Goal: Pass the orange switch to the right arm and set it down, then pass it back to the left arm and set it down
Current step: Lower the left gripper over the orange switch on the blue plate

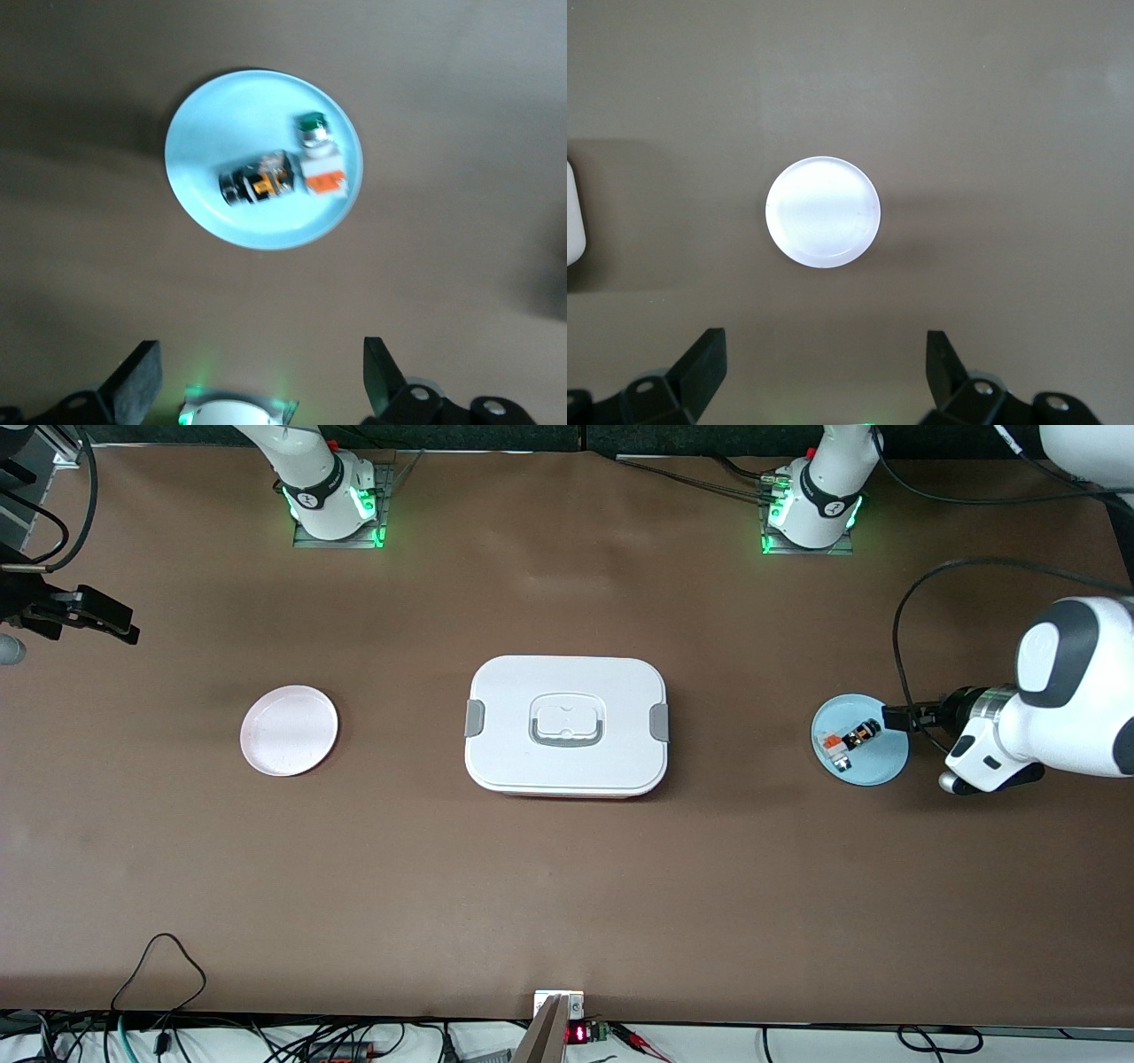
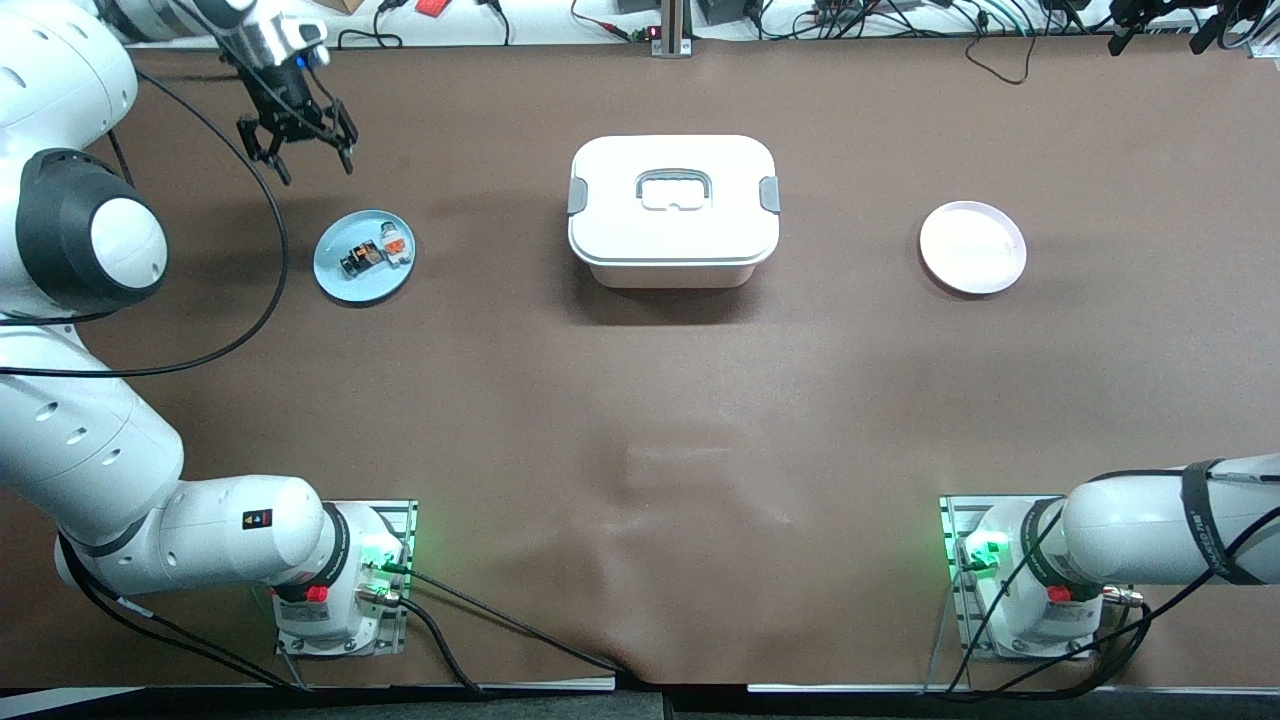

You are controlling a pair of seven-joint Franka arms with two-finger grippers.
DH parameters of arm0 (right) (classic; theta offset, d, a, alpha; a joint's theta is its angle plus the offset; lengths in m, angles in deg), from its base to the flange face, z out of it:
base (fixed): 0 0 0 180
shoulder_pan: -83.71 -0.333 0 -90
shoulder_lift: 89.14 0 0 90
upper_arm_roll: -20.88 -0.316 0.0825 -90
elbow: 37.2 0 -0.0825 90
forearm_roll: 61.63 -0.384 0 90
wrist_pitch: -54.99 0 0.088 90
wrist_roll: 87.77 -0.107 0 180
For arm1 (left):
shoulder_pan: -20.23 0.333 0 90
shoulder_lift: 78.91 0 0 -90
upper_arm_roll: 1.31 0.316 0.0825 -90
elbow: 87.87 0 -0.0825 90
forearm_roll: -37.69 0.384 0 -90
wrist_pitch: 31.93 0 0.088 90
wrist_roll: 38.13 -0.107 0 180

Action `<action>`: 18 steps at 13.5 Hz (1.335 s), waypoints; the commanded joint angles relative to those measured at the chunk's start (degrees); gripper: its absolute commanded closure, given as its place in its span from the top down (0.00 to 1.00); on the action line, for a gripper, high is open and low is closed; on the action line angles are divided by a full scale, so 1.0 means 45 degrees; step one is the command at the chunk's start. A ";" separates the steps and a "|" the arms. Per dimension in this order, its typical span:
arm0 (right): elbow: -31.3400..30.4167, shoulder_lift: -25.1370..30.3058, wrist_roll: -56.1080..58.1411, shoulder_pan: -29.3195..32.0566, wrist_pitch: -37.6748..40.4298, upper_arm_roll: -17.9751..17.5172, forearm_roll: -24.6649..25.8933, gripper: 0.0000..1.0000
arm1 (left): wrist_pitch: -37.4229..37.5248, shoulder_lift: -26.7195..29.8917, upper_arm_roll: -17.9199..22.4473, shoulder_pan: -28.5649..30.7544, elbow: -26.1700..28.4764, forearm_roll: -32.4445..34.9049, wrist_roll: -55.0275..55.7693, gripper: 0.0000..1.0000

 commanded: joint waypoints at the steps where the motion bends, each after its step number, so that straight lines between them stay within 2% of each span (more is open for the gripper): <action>1: 0.0065 0.0132 0.0141 0.0086 0.0159 -0.0081 -0.0106 1.00 | -0.0913 0.0458 -0.0042 0.0177 0.1148 -0.0033 0.0335 1.00; 7: 0.0670 0.0133 0.0141 0.0009 0.0277 -0.0100 -0.0146 1.00 | -0.1266 0.0458 -0.0062 0.0099 0.1362 0.0592 0.1699 1.00; 10: 0.0690 0.0133 0.0063 -0.0070 0.0354 -0.0100 -0.0145 1.00 | -0.2276 -0.0282 -0.0062 0.0157 0.1343 0.0457 0.3493 1.00; 15: 0.0690 0.0152 0.0102 -0.0148 0.0374 -0.0120 -0.0145 1.00 | -0.3880 -0.1512 -0.0062 0.0489 0.1343 0.0143 0.4394 1.00; 18: 0.0690 0.0172 -0.0015 -0.0207 0.0374 -0.0315 -0.0126 1.00 | -0.3961 -0.1944 -0.0062 0.0431 0.1421 0.0143 0.4612 1.00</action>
